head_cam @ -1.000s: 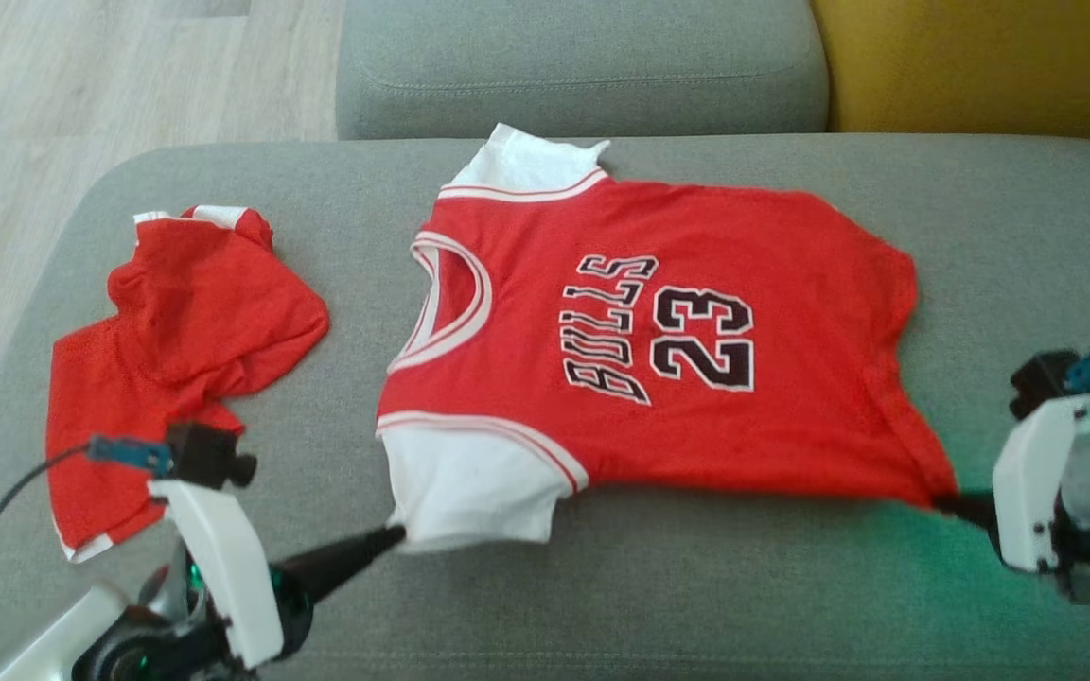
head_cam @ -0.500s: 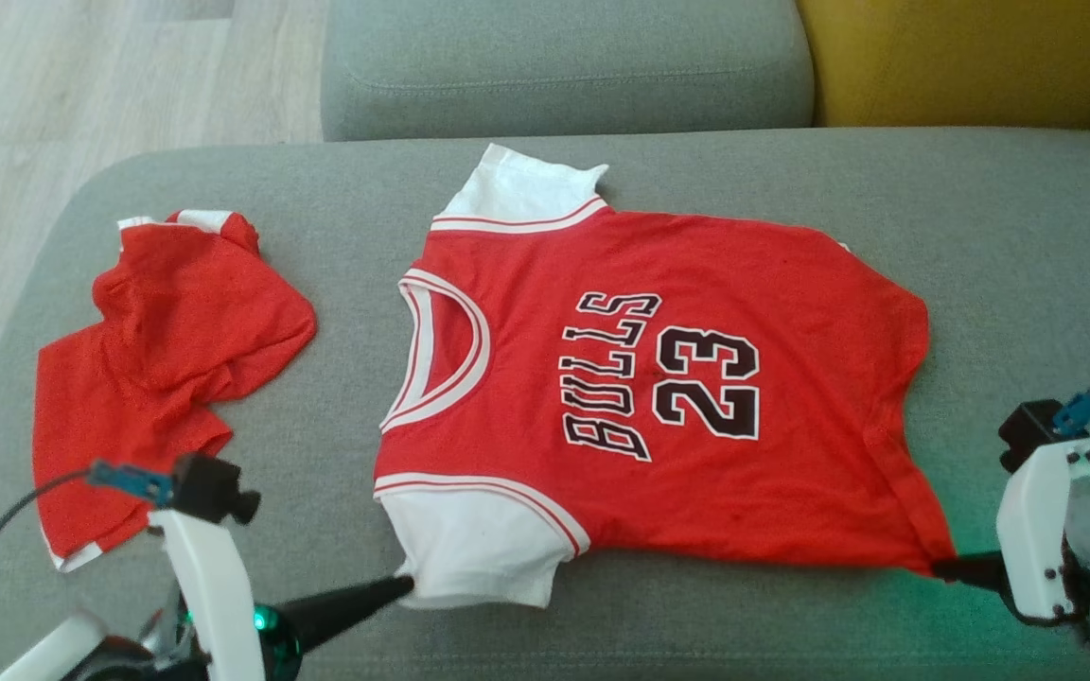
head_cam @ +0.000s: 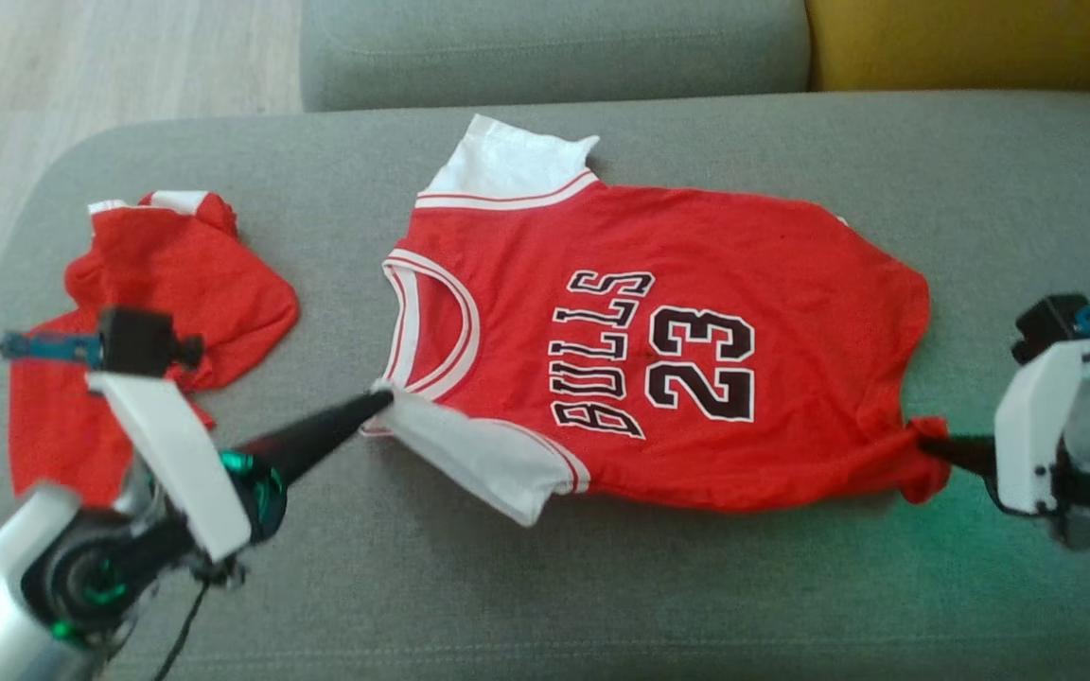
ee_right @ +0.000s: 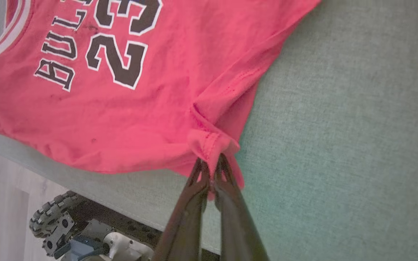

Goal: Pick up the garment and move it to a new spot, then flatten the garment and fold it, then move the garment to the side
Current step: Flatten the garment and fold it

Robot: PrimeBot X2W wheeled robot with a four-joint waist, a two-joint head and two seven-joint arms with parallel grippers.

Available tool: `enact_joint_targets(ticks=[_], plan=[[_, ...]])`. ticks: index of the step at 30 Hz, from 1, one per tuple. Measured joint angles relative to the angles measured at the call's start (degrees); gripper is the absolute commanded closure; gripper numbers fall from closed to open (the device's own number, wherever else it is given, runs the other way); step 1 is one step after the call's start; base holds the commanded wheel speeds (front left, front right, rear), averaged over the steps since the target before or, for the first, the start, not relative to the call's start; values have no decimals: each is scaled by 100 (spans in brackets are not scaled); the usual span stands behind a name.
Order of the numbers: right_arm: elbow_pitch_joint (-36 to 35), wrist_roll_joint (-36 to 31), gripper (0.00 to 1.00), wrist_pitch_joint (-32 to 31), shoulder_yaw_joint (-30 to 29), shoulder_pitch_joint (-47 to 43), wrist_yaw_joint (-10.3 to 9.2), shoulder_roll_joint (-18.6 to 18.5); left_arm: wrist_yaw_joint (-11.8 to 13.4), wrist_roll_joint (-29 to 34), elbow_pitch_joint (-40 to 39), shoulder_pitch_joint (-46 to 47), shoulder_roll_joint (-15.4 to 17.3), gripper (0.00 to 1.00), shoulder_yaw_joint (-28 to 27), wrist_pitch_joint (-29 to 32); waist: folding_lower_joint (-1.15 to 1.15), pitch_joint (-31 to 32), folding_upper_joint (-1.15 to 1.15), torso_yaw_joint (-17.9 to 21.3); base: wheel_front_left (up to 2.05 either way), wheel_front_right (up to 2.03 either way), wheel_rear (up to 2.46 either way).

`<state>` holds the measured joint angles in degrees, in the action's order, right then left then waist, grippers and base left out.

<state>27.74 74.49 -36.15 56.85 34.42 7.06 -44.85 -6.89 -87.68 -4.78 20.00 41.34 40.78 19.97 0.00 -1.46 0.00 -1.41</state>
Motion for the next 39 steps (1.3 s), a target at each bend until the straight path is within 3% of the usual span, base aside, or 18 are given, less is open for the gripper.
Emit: enact_joint_targets(ticks=[14,27,28,29,30,31,39], plan=[[715,-586,100,364,-165,611,0,625,86,769,1616,1298,-744,100,98,-69,1,-599,0,301,0,0,0],[892,-720,100,960,-172,1015,0,889,114,1378,3062,2087,-1300,100,164,-592,1,-1142,0,559,0,0,0],[895,-726,62,1057,-171,1029,0,903,99,1446,3158,2130,-1335,100,197,-624,1,-1167,0,566,0,0,0],[898,-760,0,1171,-166,1045,0,913,78,1525,3253,2167,-1362,64,240,-679,1,-1186,0,570,0,0,0],[925,-761,0,1270,-170,1067,0,927,78,1606,3354,2192,-1389,5,264,-781,1,-1198,0,571,0,0,0],[968,-761,0,1362,-176,1083,0,936,81,1668,3477,2214,-1430,0,256,-922,1,-1200,0,567,0,0,0],[1189,-978,0,2218,-174,1083,0,929,93,1934,4144,2306,-1885,0,-64,-2420,1,-1040,0,493,0,0,0]])
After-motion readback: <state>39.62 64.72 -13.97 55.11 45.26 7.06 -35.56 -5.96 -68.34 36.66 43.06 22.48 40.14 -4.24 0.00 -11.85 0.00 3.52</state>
